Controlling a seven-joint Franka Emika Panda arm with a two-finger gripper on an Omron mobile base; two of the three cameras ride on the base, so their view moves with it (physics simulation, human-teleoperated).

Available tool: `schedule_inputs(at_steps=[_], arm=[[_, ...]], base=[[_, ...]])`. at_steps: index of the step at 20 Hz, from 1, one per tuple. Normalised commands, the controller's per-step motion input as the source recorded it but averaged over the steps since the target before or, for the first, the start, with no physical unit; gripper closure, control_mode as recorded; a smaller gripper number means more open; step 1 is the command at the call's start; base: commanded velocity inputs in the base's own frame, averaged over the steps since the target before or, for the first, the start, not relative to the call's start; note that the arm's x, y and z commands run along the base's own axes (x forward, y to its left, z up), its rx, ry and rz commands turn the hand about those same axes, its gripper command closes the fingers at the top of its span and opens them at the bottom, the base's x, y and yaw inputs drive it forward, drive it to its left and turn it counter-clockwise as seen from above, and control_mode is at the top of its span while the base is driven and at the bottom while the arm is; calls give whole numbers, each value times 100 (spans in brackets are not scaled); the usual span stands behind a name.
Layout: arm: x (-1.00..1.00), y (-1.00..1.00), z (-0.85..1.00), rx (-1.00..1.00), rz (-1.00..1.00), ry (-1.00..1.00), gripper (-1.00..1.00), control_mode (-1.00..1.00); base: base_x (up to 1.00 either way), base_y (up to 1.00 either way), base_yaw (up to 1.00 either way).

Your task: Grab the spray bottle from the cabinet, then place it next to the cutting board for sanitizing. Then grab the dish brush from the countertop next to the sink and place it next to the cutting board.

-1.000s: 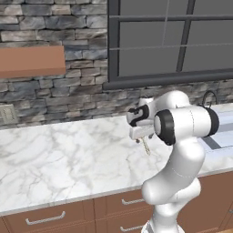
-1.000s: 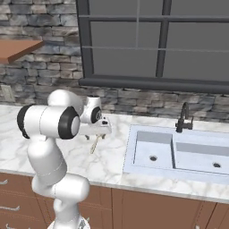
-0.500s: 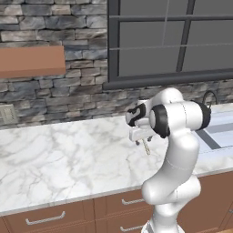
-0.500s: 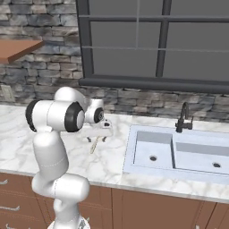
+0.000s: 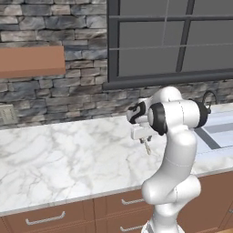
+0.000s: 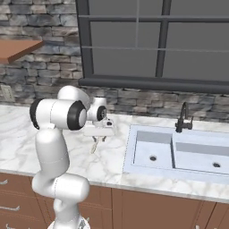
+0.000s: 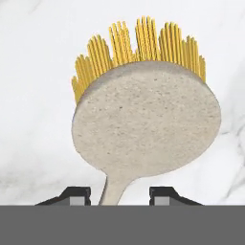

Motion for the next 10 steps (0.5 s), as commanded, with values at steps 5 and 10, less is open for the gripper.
schedule_inputs(at_steps=[5,10], arm=[[-9,9,-9,0,0,4,100,-100],[-14,43,-6,0,6,3,100,-100]], base=[[0,0,0],[0,0,0]])
